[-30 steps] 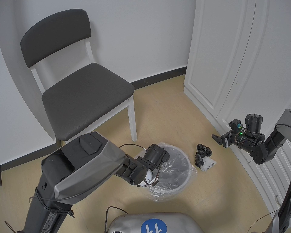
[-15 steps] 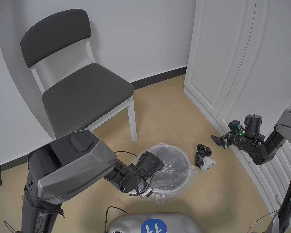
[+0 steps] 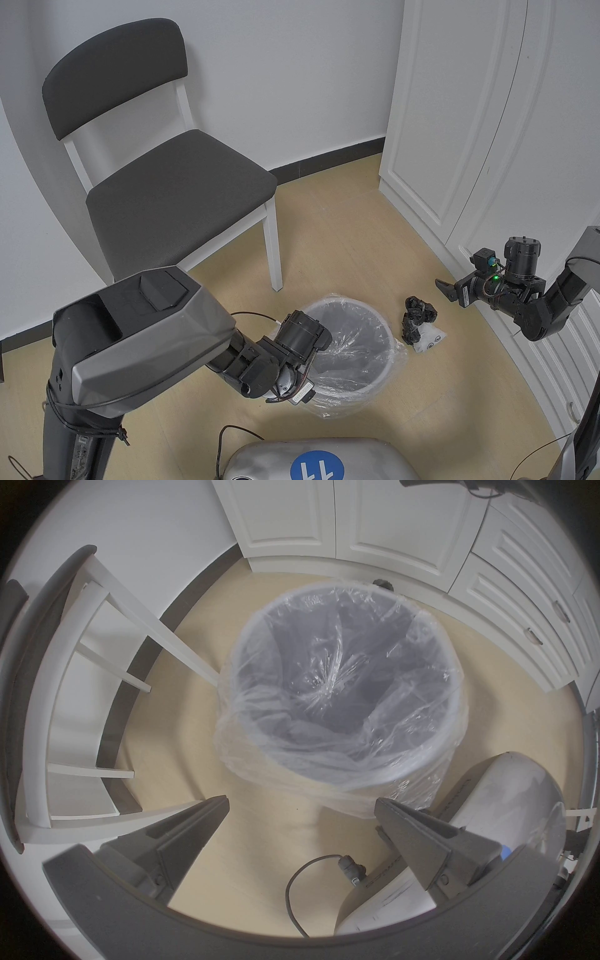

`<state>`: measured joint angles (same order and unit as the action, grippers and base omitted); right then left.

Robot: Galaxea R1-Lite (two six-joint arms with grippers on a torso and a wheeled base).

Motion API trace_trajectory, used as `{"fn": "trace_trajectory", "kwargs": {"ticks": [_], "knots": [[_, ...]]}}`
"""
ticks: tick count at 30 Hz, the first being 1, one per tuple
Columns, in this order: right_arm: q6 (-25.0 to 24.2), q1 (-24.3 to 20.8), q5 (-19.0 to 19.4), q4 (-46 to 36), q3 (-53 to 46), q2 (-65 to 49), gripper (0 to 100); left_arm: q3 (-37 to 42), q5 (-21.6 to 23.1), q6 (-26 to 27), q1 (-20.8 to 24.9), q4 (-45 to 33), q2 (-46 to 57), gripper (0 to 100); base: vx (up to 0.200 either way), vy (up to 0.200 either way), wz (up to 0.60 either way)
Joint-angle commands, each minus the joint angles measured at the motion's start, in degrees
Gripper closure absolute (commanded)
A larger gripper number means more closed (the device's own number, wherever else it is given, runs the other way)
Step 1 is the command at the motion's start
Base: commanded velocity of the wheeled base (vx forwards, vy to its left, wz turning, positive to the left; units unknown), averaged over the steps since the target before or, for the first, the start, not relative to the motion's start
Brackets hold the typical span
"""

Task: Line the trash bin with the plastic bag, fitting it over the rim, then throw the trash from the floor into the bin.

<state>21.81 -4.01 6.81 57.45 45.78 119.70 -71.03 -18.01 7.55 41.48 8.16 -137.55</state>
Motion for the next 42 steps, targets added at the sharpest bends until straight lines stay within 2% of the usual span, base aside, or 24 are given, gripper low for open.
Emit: {"fn": "trace_trajectory", "kwargs": {"ticks": [1, 8, 9, 12, 13, 14, 17, 19, 20, 23, 34, 38, 42], "knots": [[-0.01, -0.03, 0.04, 0.03, 0.19, 0.01, 0, -0.24, -0.01, -0.34, 1.32, 0.11, 2.02, 0, 0.000, 0.000, 0.00], [-0.01, -0.03, 0.04, 0.03, 0.19, 0.10, 0, -5.08, -0.01, -0.34, 2.46, 0.28, 0.26, 0, 0.000, 0.000, 0.00], [-0.01, -0.03, 0.04, -0.15, 0.37, 0.27, 0, -12.02, -0.28, -0.25, 2.90, -0.42, -4.75, 0, 0.000, 0.000, 0.00], [-0.01, -0.03, -0.05, -0.15, 0.45, 0.71, 0, -15.98, -0.36, -0.08, 3.25, -1.56, -7.03, 0, 0.000, 0.000, 0.00], [-0.01, -0.03, -0.05, -0.06, 0.81, 1.15, 0, -21.07, -0.89, -0.08, 3.69, -4.64, -9.76, 0, 0.000, 0.000, 0.00], [-0.01, -0.03, -0.05, -0.06, 0.89, 1.15, 0, -21.95, -0.89, -0.08, 3.78, -5.17, -10.11, 0, 0.000, 0.000, 0.00], [-0.01, 0.06, -0.05, -0.06, 0.98, 1.33, 0, -32.32, -3.18, -0.43, 4.22, -12.55, -14.94, 0, 0.000, 0.000, 0.00], [-0.01, 0.06, -0.05, -0.06, 0.98, 1.33, 0, -32.32, -3.18, -0.43, 4.22, -12.55, -14.94, 0, 0.000, 0.000, 0.00], [-0.01, 0.14, 0.04, -0.06, 0.98, 1.24, 0, -39.62, -5.64, -0.60, 4.22, -16.51, -18.11, 0, 0.000, 0.000, 0.00], [-0.01, 0.32, -0.05, -0.06, 0.89, 1.24, 0, -43.56, -6.25, -0.60, 4.22, -21.43, -19.95, 0, 0.000, 0.000, 0.00], [-0.01, 0.76, 0.04, 0.03, 0.81, 0.80, 0, -43.56, -8.10, -0.16, 4.13, -30.74, -19.51, 0, 0.000, 0.000, 0.00], [-0.01, 0.93, 0.04, 0.03, 0.63, 0.71, 0, -42.87, -7.57, -2.45, 4.92, -35.67, -16.70, 0, 0.000, 0.000, 0.00], [-0.01, 0.93, 0.04, 0.11, 0.54, 0.62, 0, -38.48, -7.39, -4.38, 5.98, -35.49, -14.33, 0, 0.000, 0.000, 0.00]]}}
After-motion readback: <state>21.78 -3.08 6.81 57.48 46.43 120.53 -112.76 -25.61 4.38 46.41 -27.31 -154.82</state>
